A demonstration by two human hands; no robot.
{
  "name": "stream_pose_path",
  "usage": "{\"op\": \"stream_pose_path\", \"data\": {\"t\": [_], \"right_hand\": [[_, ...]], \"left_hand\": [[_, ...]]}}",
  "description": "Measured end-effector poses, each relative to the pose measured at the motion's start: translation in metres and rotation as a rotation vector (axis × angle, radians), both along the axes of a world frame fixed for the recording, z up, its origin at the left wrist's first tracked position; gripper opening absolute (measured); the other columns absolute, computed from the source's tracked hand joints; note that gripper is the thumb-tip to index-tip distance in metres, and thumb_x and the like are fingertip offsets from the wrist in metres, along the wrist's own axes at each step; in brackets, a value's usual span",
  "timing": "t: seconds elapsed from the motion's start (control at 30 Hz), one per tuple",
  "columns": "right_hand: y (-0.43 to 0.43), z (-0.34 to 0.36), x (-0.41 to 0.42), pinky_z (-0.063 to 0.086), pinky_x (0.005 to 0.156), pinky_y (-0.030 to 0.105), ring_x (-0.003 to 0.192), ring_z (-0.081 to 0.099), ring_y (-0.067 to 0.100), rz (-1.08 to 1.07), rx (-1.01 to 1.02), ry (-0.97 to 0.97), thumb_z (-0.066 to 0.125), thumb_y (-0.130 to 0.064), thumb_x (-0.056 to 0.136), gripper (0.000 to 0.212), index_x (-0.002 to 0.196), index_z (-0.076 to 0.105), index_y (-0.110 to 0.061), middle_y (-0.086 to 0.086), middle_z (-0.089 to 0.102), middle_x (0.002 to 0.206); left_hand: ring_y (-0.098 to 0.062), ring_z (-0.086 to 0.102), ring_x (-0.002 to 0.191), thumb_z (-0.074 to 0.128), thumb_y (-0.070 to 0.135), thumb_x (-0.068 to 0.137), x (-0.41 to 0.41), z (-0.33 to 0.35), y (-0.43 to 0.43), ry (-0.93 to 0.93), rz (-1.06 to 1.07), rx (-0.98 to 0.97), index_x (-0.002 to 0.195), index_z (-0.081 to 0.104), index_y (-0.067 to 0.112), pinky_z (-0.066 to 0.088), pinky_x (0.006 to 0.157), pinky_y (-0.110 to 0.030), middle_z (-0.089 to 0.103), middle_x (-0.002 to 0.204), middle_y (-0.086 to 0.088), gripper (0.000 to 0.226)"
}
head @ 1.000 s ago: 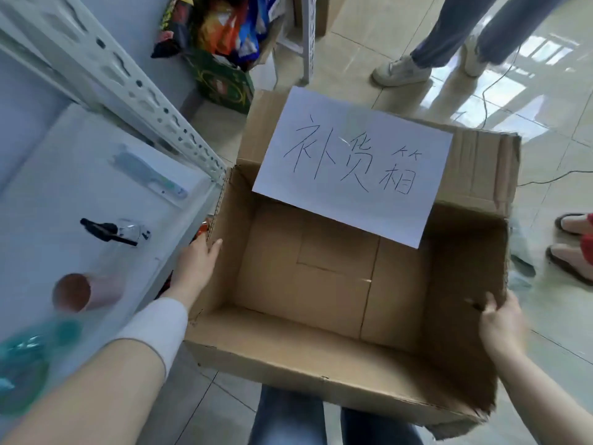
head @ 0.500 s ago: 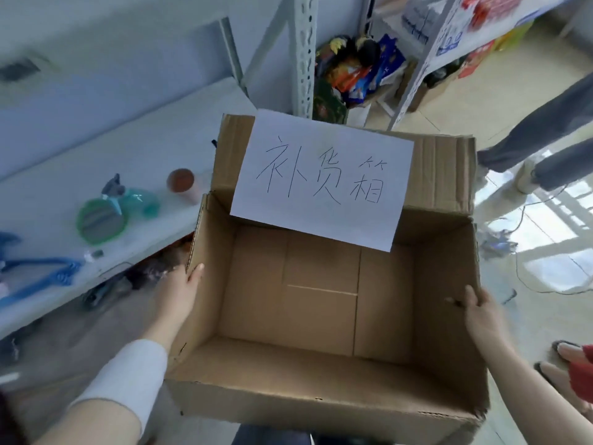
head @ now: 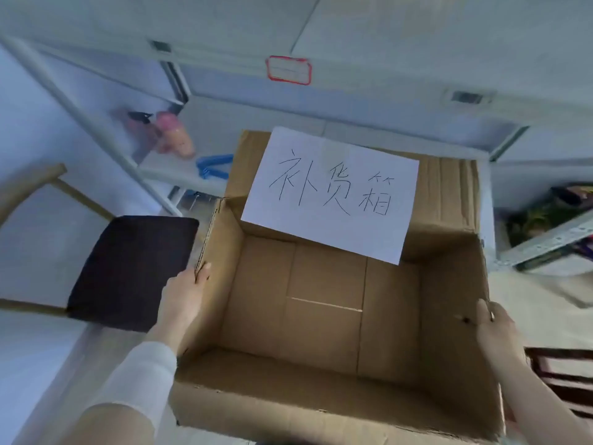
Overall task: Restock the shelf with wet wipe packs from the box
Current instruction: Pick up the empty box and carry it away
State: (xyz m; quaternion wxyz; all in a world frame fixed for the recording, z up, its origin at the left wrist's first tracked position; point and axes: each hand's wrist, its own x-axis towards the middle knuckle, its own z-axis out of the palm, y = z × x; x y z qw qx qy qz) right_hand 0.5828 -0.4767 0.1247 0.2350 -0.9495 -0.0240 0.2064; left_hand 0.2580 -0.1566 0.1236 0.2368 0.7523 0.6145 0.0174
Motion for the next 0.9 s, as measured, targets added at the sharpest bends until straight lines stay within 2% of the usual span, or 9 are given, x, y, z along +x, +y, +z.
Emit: {"op": "stream_pose_path", "data": {"t": [0.07,0.17,0.27,0.43,0.57,0.67,0.8,0.9], "right_hand": [[0.046,0.007,0.000,0.037,0.095,0.048,0.117,0.047,0.048,0.122,-0.016,-0.019,0.033,-0.029,0.101,0.046,0.130,0.046,0.003,0.033,0.052,0.127],[0.115,0.013,0.001,0.039,0.094,0.046,0.117,0.048,0.046,0.306,-0.004,-0.009,0.031,-0.030,0.101,0.047,0.133,0.046,0.001,0.030,0.053,0.129],[0.185,0.016,-0.002,0.040,0.092,0.045,0.114,0.050,0.046,0.505,0.040,0.006,0.030,-0.029,0.101,0.045,0.130,0.048,0.000,0.030,0.055,0.125],[0.301,0.015,-0.023,0.037,0.096,0.045,0.117,0.048,0.045,0.772,0.061,0.016,0.030,-0.027,0.101,0.045,0.126,0.050,0.004,0.032,0.053,0.126],[0.394,0.015,-0.061,0.038,0.092,0.044,0.114,0.050,0.045,0.938,0.095,0.032,0.032,-0.027,0.101,0.043,0.120,0.053,0.005,0.032,0.055,0.120],[0.457,0.012,-0.094,0.039,0.088,0.044,0.106,0.052,0.045,1.050,0.114,0.014,0.032,-0.027,0.101,0.042,0.115,0.055,0.005,0.032,0.058,0.113],[0.525,0.013,-0.136,0.038,0.090,0.042,0.115,0.048,0.045,1.144,0.072,-0.002,0.031,-0.026,0.102,0.043,0.126,0.051,0.003,0.029,0.056,0.122],[0.569,0.011,-0.159,0.036,0.079,0.038,0.113,0.050,0.043,1.207,0.079,0.011,0.029,-0.025,0.102,0.044,0.127,0.050,0.005,0.027,0.058,0.121]], "left_hand": [[-0.040,0.059,0.095,0.032,0.038,0.100,-0.032,0.005,0.006,0.023,0.110,0.000,0.104,0.061,0.004,0.039,0.076,-0.038,0.066,0.098,-0.018,0.044],[-0.040,0.059,0.098,0.031,0.036,0.100,-0.069,0.012,0.009,0.032,0.272,0.006,0.110,0.060,0.002,0.041,0.083,-0.041,0.065,0.103,-0.021,0.045],[-0.037,0.058,0.093,0.032,0.037,0.100,-0.102,0.014,0.004,-0.057,0.478,-0.035,0.107,0.059,0.000,0.040,0.082,-0.038,0.064,0.100,-0.021,0.046],[-0.041,0.059,0.101,0.033,0.036,0.100,-0.149,0.020,-0.002,-0.053,0.728,-0.011,0.109,0.060,-0.001,0.042,0.084,-0.039,0.065,0.106,-0.025,0.047],[-0.042,0.058,0.101,0.033,0.035,0.100,-0.184,0.016,-0.004,-0.058,0.921,-0.004,0.108,0.061,0.000,0.042,0.082,-0.040,0.065,0.105,-0.027,0.046],[-0.039,0.060,0.095,0.034,0.035,0.100,-0.203,0.003,0.004,-0.088,1.045,0.000,0.100,0.062,0.002,0.042,0.078,-0.040,0.066,0.097,-0.023,0.043],[-0.038,0.060,0.091,0.035,0.035,0.100,-0.220,-0.010,0.024,-0.113,1.190,0.007,0.096,0.062,0.002,0.042,0.076,-0.039,0.066,0.093,-0.021,0.043],[-0.039,0.060,0.090,0.035,0.036,0.100,-0.229,-0.015,0.046,-0.111,1.249,-0.006,0.096,0.062,0.002,0.042,0.076,-0.040,0.066,0.094,-0.023,0.043]]}}
